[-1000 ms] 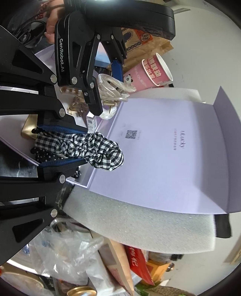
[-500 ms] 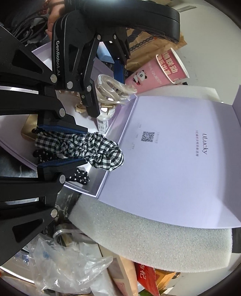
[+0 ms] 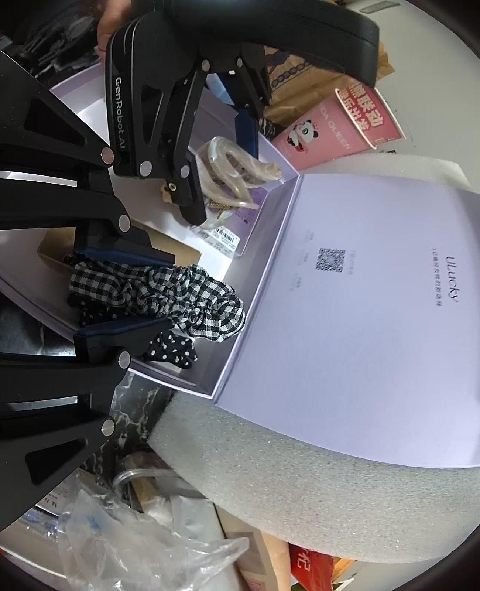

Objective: Organize rigid objects
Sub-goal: 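Lower the wavy clip with the left gripper while the right lowers the gingham scrunchie into the box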

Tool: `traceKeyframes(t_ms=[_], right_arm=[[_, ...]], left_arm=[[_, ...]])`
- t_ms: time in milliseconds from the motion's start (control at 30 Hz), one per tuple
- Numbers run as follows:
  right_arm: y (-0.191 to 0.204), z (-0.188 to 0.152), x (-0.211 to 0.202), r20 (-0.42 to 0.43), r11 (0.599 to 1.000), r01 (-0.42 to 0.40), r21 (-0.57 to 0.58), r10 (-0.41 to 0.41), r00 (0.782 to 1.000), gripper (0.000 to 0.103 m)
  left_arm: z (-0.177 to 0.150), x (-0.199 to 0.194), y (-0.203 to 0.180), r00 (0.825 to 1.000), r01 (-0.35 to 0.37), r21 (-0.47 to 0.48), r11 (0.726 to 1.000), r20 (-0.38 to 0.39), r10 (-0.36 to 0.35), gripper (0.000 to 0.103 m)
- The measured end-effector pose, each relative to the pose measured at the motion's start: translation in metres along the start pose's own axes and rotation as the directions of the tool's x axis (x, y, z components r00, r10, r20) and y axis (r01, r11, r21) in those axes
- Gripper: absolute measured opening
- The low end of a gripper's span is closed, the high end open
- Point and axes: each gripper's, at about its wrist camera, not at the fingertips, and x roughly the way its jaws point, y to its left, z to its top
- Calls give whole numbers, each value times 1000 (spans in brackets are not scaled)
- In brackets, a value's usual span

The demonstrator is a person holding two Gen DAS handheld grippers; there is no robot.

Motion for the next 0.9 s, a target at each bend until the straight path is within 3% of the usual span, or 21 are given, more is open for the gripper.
traceKeyframes(t_ms=[367, 900], right_arm=[[9, 2, 14, 5, 1000, 4, 5, -4, 1000, 28], [-2, -4, -1, 0, 999, 29, 18, -29, 1000, 49]], left_arm=[[-1, 9, -4, 1000, -5, -17, 1000, -12, 5, 75], [-9, -13, -12, 999, -19, 14, 1000, 42, 18, 75]])
